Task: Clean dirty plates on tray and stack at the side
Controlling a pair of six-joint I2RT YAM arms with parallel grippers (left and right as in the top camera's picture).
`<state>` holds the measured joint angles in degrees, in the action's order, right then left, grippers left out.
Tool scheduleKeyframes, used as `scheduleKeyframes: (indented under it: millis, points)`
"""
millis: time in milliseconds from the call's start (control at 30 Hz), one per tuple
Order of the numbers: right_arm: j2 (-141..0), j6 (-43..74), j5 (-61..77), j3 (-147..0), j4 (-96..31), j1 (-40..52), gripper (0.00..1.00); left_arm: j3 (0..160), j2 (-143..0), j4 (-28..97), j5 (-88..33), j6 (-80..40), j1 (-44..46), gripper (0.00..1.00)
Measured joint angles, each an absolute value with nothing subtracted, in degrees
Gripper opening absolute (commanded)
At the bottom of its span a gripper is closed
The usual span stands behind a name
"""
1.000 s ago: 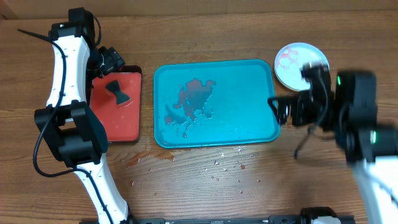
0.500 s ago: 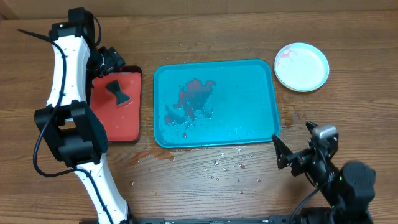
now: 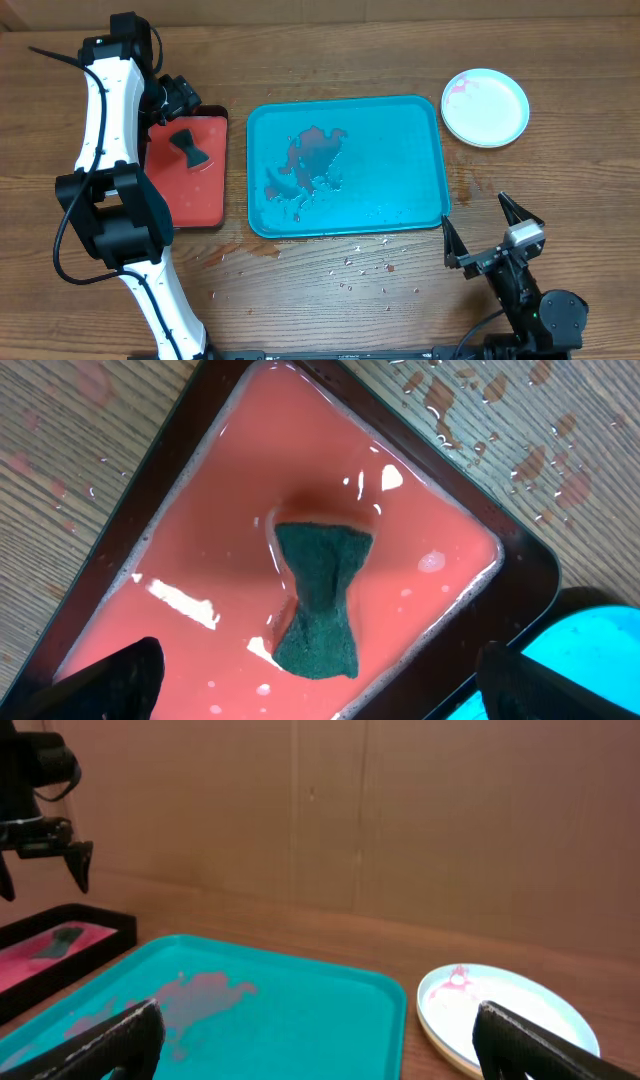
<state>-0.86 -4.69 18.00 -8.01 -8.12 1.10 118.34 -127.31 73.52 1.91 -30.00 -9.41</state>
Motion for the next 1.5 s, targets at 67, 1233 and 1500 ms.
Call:
scheduleKeyframes:
  millis: [67, 1233, 1500]
  points:
    - [-0.84, -4.67, 17.69, -6.83, -5.80, 1.13, 1.00, 118.34, -127.31, 73.52, 1.91, -30.00, -9.41, 1.00]
    - [-0.69, -4.67, 5.26, -1.04, -4.62, 4.43, 1.00, 118.34, -127.31, 73.52, 1.91, -30.00, -9.41, 1.00]
    - [-0.69, -4.67, 5.08, -1.04, -4.62, 4.43, 1.00, 118.34, -127.31, 73.52, 1.91, -30.00, -9.41, 1.00]
